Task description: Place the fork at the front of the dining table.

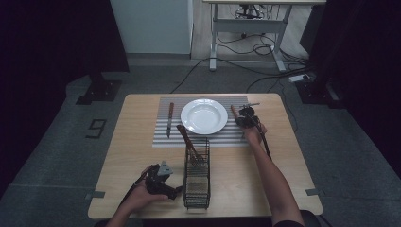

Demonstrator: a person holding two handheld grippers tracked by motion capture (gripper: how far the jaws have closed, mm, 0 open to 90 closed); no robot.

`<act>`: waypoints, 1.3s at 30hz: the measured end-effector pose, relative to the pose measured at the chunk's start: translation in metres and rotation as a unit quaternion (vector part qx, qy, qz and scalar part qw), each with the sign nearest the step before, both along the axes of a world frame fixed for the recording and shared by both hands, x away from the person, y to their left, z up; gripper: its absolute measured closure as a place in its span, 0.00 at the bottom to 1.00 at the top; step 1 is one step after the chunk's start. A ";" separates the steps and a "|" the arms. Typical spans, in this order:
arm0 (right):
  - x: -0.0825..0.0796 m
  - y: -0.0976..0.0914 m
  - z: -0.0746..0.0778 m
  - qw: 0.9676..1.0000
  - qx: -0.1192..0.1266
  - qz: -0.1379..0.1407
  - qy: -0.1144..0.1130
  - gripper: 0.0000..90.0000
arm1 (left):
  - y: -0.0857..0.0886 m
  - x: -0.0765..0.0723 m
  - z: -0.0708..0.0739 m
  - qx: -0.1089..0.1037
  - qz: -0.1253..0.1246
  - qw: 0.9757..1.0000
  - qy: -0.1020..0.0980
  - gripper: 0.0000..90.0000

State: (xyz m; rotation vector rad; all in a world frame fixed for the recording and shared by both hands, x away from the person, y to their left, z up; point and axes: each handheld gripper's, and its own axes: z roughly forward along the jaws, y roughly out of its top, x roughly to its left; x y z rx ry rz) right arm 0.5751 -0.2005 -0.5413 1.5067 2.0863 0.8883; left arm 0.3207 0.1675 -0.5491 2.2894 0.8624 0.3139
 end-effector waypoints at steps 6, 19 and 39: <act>0.009 0.001 0.001 1.000 0.004 -0.012 0.003 0.90 | 0.000 0.000 0.000 0.000 0.000 1.000 0.000 0.00; 0.021 0.001 -0.002 0.999 0.036 -0.029 -0.003 0.87 | 0.000 0.000 0.000 0.000 -0.001 1.000 0.000 0.00; 0.005 -0.024 0.014 0.998 0.066 -0.006 -0.009 0.74 | 0.000 0.000 0.000 0.000 0.000 1.000 0.000 0.00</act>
